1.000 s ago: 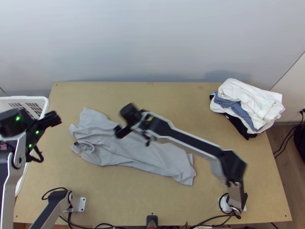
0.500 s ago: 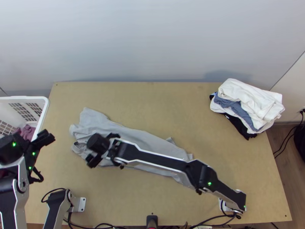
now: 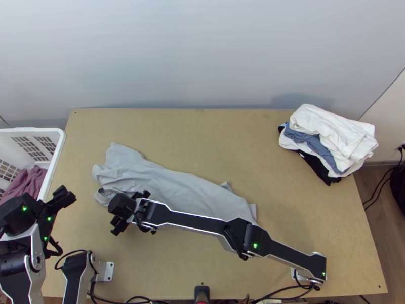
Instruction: Fold the t-shirt
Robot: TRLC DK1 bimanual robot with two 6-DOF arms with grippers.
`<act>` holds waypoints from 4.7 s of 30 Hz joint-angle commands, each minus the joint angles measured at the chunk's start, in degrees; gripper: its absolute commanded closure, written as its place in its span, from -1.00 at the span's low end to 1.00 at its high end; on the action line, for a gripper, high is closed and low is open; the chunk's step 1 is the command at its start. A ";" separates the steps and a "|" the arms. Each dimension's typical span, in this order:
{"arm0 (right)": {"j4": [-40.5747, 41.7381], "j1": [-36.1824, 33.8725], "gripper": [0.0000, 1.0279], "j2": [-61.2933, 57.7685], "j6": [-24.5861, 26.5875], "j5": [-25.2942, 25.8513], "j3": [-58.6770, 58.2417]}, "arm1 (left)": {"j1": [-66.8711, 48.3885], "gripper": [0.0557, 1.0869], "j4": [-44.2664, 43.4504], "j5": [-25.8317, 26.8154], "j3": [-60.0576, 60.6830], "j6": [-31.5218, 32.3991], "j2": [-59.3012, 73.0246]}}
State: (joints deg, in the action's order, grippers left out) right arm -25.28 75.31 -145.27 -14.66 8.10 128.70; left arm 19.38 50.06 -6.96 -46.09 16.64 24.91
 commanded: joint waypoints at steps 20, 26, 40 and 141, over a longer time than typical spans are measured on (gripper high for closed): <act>-1.00 -10.27 0.94 22.05 7.01 9.22 1.02 | -1.01 -0.92 -4.27 0.28 -0.15 -0.21 1.64; -1.00 -19.15 0.94 34.18 10.70 12.91 -4.87 | -4.00 -0.92 -4.18 0.63 0.29 -0.12 1.29; -0.39 -48.15 0.94 62.30 11.67 11.94 -36.68 | -28.25 -0.92 -6.21 0.81 -0.94 3.48 10.16; 0.49 -54.21 0.94 91.57 19.49 16.16 -44.68 | -35.46 0.92 -13.06 -1.39 -37.50 -2.76 28.36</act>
State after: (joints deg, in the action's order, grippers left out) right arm -24.58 15.38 -56.66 0.01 22.20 79.00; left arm -21.58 33.76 -5.93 -77.28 18.33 61.65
